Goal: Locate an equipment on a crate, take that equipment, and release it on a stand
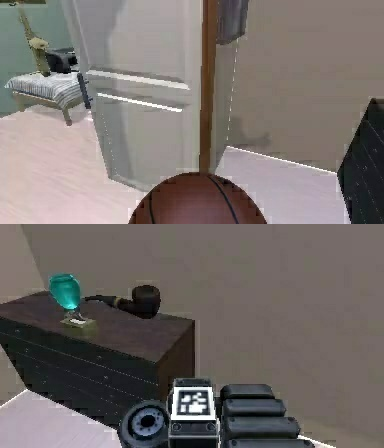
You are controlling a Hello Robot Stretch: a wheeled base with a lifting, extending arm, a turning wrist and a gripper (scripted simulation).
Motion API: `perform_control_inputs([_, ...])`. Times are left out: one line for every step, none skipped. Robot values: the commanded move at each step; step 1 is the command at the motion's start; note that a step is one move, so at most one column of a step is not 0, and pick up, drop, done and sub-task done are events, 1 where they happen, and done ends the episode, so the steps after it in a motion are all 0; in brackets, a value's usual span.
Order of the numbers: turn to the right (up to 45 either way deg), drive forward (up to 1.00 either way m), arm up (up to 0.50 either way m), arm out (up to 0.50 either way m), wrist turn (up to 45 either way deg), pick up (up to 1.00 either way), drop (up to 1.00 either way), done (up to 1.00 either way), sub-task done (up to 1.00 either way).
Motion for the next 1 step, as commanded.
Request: perform_control_inputs([-45.0, 0.00, 0.00, 0.00, 0.0, 0.00, 0.00, 0.00, 0.00])
